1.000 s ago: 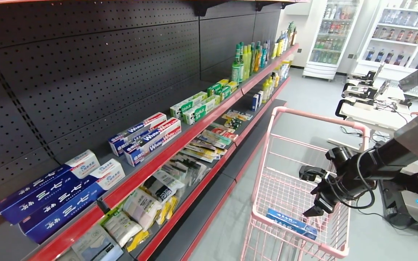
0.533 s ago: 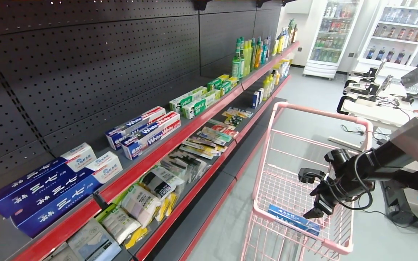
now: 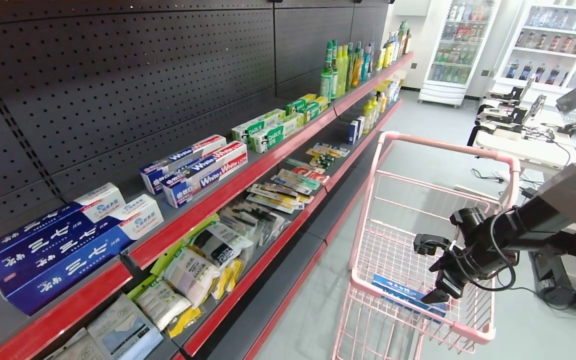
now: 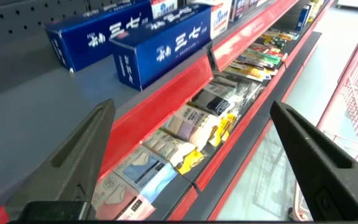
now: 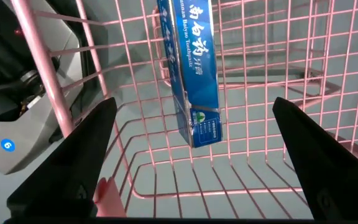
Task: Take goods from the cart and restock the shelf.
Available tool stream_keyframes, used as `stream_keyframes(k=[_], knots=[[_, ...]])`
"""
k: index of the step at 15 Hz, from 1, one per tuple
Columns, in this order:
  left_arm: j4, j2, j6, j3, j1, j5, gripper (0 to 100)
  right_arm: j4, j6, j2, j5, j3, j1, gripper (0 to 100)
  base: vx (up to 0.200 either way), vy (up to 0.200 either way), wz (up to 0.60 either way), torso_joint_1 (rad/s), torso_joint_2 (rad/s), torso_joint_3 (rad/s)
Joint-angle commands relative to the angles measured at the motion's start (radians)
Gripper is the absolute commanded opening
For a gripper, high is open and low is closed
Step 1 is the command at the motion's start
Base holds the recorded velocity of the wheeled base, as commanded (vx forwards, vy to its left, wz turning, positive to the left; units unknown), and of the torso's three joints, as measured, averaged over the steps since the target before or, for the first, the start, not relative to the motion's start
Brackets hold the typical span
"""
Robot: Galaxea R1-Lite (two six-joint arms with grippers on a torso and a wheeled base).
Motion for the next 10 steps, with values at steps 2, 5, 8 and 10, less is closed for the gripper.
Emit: stream_keyframes(k=[2, 5, 8, 10], knots=[[0.0, 0.001, 0.0, 0.0, 0.0, 0.0, 100, 0.0, 0.0, -0.004, -0.001, -0.001, -0.002, 100, 0.0, 0.0, 0.0, -0.161, 0.36, 0.195], [0.0, 0.001, 0.0, 0.0, 0.0, 0.0, 100, 0.001, -0.017, 0.001, -0.001, -0.007, -0.002, 100, 0.0, 0.0, 0.0, -0.162, 0.37, 0.211], [0.0, 0.001, 0.0, 0.0, 0.0, 0.0, 100, -0.002, -0.023, 0.013, 0.001, -0.009, -0.002, 100, 0.0, 0.0, 0.0, -0.201, 0.44, 0.248], [0.0, 0.001, 0.0, 0.0, 0.0, 0.001, 100, 0.0, -0.023, 0.038, 0.004, -0.027, -0.004, 100, 0.0, 0.0, 0.0, -0.107, 0.24, 0.137]])
